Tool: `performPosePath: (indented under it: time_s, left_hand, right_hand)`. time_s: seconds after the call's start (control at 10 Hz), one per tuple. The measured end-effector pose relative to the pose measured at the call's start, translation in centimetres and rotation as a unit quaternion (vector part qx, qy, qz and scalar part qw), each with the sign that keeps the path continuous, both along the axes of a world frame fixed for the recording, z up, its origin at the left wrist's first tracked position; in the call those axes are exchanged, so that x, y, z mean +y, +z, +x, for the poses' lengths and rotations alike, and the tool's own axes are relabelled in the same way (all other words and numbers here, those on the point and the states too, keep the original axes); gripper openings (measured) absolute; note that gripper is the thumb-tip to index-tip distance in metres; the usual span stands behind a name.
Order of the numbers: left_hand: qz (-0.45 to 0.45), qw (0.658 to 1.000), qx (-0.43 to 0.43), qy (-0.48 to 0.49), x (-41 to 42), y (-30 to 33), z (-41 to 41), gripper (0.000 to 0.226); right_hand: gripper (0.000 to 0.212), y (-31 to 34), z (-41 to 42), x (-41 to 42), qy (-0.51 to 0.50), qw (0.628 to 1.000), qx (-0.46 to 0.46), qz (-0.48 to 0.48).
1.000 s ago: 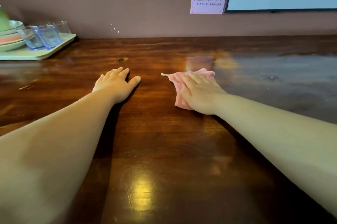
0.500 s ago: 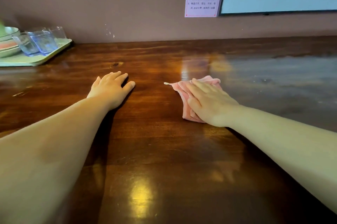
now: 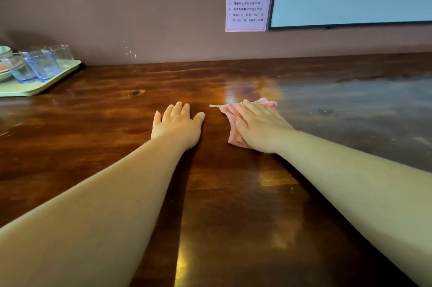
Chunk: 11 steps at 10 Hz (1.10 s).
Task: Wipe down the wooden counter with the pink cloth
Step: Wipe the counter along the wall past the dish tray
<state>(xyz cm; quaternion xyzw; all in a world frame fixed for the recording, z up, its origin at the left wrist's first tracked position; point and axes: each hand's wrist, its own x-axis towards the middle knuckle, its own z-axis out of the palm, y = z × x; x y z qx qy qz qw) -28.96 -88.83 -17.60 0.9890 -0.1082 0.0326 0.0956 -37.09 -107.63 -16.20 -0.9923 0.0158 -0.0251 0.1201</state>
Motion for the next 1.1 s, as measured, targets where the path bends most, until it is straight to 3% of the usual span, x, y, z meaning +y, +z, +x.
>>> performPosePath:
  time_s: [0.3,0.5,0.7,0.9,1.1]
  left_hand:
    - [0.006,1.0,-0.015,0.004,0.3,-0.7,0.0,0.069]
    - [0.005,1.0,-0.011,0.005,0.4,-0.4,-0.3,0.068]
    - [0.01,1.0,-0.011,0.001,0.4,-0.6,-0.2,0.069]
    - [0.009,1.0,-0.011,0.002,0.5,-0.4,-0.3,0.068]
    - [0.006,1.0,-0.005,-0.001,0.5,-0.4,-0.4,0.069]
  right_hand:
    - [0.055,-0.9,-1.5,-1.5,0.007,1.0,0.007,-0.009]
    - [0.051,1.3,2.1,-1.4,-0.073,0.996,0.026,-0.037]
    - [0.054,-0.3,-1.4,-2.7,-0.013,1.0,0.012,-0.014]
    - [0.045,1.4,2.6,-3.4,-0.082,0.996,-0.006,-0.034]
    - [0.052,0.0,0.2,-4.3,-0.044,0.998,0.024,-0.034]
